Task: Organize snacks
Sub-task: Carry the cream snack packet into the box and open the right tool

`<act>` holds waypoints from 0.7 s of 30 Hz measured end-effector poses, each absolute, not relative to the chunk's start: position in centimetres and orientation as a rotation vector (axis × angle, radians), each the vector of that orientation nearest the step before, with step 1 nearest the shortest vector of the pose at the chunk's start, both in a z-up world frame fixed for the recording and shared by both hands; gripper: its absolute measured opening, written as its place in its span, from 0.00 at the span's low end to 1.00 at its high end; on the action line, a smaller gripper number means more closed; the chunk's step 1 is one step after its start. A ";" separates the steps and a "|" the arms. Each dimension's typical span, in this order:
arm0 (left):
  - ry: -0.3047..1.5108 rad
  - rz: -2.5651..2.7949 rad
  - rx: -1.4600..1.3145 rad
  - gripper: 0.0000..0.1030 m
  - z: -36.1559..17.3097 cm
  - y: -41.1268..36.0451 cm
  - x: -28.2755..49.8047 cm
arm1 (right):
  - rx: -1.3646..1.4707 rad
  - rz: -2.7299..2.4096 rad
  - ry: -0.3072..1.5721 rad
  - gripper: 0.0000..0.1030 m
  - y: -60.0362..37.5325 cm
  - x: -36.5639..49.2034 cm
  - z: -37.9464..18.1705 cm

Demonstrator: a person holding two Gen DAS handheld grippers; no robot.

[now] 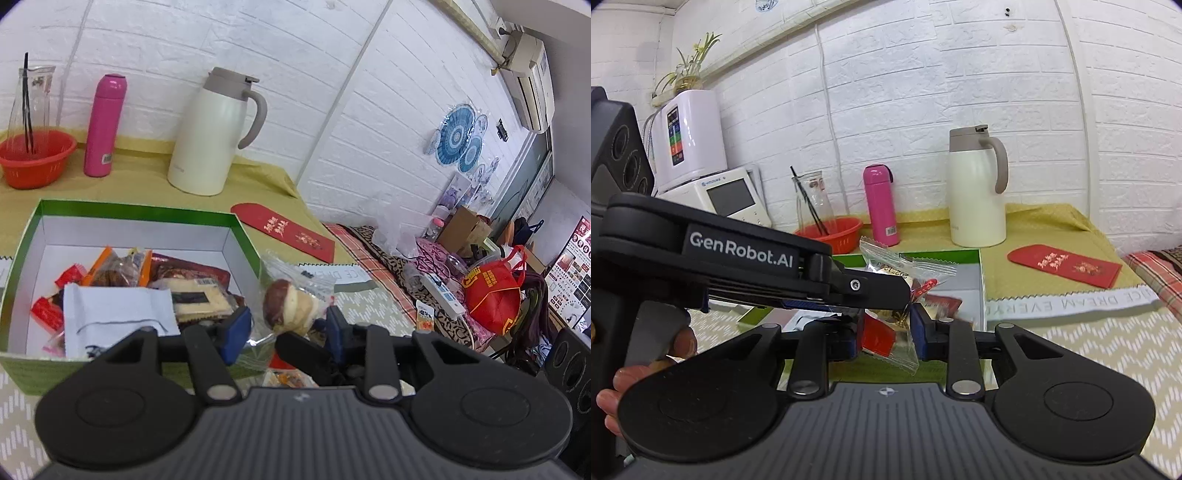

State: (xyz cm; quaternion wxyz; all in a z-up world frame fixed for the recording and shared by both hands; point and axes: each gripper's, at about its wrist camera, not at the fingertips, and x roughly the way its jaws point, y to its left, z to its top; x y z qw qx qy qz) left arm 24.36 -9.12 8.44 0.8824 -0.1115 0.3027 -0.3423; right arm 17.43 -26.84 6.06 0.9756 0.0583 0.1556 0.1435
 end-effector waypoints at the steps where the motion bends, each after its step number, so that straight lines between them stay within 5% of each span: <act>1: 0.633 -0.713 -0.232 0.30 8.3 -9.4 25.0 | 0.119 0.290 0.313 0.47 -27.0 18.0 5.9; 15: 0.699 -0.703 -0.261 0.30 4.9 -11.2 30.8 | 0.121 0.298 0.356 0.47 -28.6 22.4 3.3; 18: 0.704 -0.677 -0.287 0.70 4.4 -10.8 31.0 | 0.089 0.299 0.339 0.58 -28.5 22.5 2.9; 20: 0.661 -0.649 -0.306 0.76 4.3 -10.1 30.4 | 0.074 0.289 0.317 0.89 -28.5 22.2 2.7; 21: 0.649 -0.633 -0.310 0.83 4.4 -9.9 30.2 | 0.069 0.280 0.306 0.96 -28.4 22.0 2.6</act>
